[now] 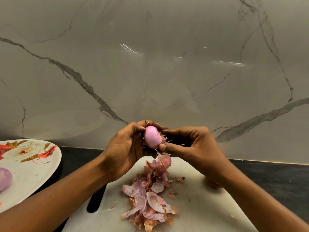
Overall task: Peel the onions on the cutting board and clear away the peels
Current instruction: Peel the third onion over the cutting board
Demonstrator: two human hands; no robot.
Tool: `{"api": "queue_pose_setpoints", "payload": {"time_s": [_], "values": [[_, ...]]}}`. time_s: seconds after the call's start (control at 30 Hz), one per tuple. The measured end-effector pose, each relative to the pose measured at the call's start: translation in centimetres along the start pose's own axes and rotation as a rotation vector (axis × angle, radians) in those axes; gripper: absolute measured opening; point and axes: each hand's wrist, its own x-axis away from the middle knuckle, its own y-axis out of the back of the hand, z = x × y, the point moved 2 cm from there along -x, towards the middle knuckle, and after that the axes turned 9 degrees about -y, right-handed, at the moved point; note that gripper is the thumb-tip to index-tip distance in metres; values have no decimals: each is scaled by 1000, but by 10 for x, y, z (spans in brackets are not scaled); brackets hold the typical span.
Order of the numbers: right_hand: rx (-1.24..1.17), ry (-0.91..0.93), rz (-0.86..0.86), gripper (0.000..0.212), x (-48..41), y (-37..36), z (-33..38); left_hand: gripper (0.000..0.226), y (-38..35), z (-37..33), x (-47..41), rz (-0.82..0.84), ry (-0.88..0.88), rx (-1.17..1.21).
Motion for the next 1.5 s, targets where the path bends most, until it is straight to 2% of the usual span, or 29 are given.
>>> {"api": "queue_pose_setpoints", "payload": {"time_s": [0.17,0.33,0.53,0.63,0.73,0.87,1.0,1.23,1.37,1.5], "values": [[-29,27,-8,26,-2,2,-1,44,-1,-1,0,28,10,22],[-8,41,-43,19,-3,3,-4,43,0,1,1,42,10,33],[-15,-8,-178,6,-6,12,-3,40,2,0,-1,60,5,88],[2,-45,-110,3,-6,15,-3,38,1,-2,-2,51,-10,70],[38,-78,-26,8,-6,13,-4,41,2,-1,-2,-5,-23,42],[45,-112,-1,19,-8,14,-6,39,0,0,-4,-52,-32,75],[43,-73,-9,39,-6,8,-3,47,-6,0,-2,8,-22,14],[153,23,-37,33,-3,6,-3,47,-7,4,1,118,43,-35],[164,31,-45,34,-4,9,-2,33,2,1,-7,132,-33,-310],[144,18,-24,35,-5,13,-2,43,9,-4,-7,155,-132,-466]]}}
